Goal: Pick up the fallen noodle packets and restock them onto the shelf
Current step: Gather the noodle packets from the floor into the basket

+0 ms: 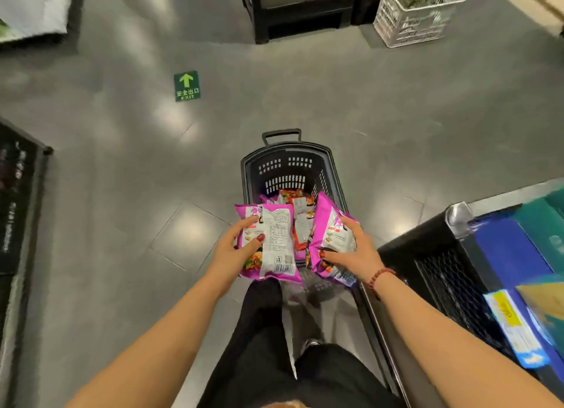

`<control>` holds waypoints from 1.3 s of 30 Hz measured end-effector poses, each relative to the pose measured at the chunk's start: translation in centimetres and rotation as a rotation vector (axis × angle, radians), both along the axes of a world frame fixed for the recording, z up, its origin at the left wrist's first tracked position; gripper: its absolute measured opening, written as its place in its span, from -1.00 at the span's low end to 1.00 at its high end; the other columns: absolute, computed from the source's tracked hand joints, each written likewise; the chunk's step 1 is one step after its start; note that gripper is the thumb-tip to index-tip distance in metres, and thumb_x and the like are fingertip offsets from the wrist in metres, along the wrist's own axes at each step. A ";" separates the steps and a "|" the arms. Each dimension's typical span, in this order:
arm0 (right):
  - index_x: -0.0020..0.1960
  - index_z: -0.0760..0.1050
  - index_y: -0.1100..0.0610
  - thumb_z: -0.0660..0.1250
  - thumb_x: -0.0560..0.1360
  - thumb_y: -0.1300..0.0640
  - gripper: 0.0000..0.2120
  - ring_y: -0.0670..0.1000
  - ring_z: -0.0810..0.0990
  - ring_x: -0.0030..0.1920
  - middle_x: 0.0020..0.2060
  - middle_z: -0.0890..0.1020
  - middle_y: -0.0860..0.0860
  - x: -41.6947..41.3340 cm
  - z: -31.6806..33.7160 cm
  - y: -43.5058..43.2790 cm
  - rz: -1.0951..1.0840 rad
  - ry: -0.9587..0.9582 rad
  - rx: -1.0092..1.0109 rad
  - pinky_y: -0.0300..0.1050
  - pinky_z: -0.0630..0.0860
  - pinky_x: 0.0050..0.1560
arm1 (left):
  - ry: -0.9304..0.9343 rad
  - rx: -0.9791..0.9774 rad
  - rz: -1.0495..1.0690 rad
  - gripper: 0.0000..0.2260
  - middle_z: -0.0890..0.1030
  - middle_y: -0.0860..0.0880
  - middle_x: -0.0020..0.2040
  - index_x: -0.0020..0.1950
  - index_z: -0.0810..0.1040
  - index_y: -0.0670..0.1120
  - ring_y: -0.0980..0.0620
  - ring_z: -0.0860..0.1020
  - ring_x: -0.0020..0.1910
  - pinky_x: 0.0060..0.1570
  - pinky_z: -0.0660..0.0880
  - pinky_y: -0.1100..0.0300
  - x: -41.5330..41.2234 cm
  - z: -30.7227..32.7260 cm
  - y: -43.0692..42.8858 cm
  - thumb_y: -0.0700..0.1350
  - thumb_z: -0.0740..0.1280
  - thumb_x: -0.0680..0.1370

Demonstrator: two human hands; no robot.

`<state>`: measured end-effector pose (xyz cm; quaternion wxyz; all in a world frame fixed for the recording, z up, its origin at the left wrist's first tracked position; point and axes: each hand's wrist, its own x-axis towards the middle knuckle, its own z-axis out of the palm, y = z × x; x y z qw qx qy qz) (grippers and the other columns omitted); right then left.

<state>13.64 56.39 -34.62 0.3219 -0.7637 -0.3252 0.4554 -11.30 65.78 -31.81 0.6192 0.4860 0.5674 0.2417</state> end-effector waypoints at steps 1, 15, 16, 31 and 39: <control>0.37 0.29 -0.16 0.65 0.11 -0.01 -0.08 0.06 0.50 0.17 0.22 0.42 0.06 0.1 -0.4 1.4 -0.020 -0.009 -0.009 0.14 0.56 0.17 | -0.023 -0.022 -0.013 -0.66 0.55 0.09 0.14 0.23 0.55 0.09 0.09 0.61 0.05 -0.17 0.63 0.17 0.5 -0.3 1.8 -0.23 0.42 0.52; 0.44 0.31 -0.08 0.63 0.21 0.10 -0.13 0.15 0.38 0.27 0.20 0.25 0.06 4.9 -11.8 15.4 0.028 -0.191 -0.195 0.05 0.33 0.40 | 0.102 -0.099 -0.192 -0.52 0.52 -0.06 0.26 0.19 0.55 0.19 -0.05 0.54 0.23 0.14 0.57 -0.08 6.7 -13.0 17.1 -0.19 0.54 0.37; 0.43 0.32 -0.10 0.63 0.21 0.09 -0.13 0.16 0.38 0.28 0.22 0.26 0.08 5.3 -13.4 16.0 0.051 -0.209 -0.213 0.08 0.35 0.39 | 0.118 -0.098 -0.181 -0.51 0.52 -0.05 0.27 0.19 0.55 0.21 -0.05 0.54 0.24 0.18 0.55 -0.10 7.2 -14.7 17.5 -0.16 0.54 0.35; 0.46 0.27 -0.16 0.51 0.35 0.09 -0.24 0.17 0.21 0.41 0.43 0.18 0.09 5.4 -36.0 18.7 0.219 -0.374 -0.307 0.08 0.34 0.38 | 0.286 0.029 -0.194 -0.49 0.31 -0.07 0.43 0.27 0.46 0.15 0.07 0.25 0.45 0.34 0.14 0.49 12.0 -37.2 17.8 -0.28 0.48 0.44; 0.54 0.00 -0.19 0.47 0.40 -0.06 -0.12 0.25 0.00 0.50 0.55 -0.10 0.09 5.7 -40.6 18.5 0.406 -0.334 -0.459 0.17 0.17 0.44 | 0.477 0.025 -0.347 -0.36 0.11 -0.10 0.59 0.51 0.26 0.13 0.08 -0.01 0.55 0.43 0.08 0.32 10.7 -42.6 16.9 -0.23 0.40 0.51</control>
